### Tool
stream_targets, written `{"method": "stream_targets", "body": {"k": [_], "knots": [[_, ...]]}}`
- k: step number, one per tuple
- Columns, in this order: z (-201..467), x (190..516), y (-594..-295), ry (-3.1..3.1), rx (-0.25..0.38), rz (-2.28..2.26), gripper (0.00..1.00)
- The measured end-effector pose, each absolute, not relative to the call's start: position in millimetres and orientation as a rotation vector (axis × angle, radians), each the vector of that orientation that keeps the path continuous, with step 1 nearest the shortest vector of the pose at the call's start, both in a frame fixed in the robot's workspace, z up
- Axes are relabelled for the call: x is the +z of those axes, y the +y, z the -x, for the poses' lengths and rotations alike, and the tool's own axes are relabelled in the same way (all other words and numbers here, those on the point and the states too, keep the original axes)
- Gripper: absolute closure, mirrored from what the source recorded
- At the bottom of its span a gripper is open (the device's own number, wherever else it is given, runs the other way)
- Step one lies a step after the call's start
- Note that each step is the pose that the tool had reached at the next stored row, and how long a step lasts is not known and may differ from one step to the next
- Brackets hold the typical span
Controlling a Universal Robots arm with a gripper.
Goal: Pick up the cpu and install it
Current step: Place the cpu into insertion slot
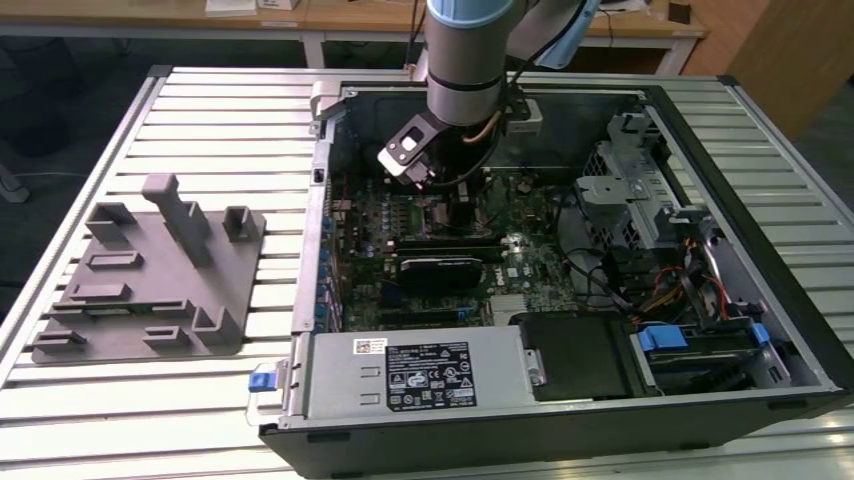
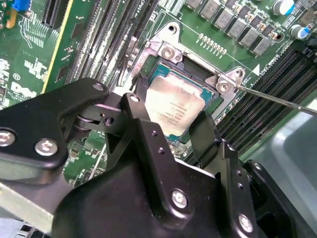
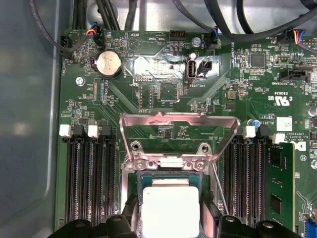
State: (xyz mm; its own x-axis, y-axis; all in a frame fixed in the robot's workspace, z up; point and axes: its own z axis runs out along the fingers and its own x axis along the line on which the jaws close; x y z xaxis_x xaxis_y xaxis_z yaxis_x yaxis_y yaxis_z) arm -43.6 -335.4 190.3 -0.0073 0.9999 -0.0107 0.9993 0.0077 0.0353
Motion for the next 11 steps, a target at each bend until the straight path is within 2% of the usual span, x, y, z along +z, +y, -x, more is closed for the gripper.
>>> {"method": "stream_targets", "body": {"k": [11], "knots": [[43.7, 193.9, -335.4, 2.206, 0.026, -2.191, 0.39]]}}
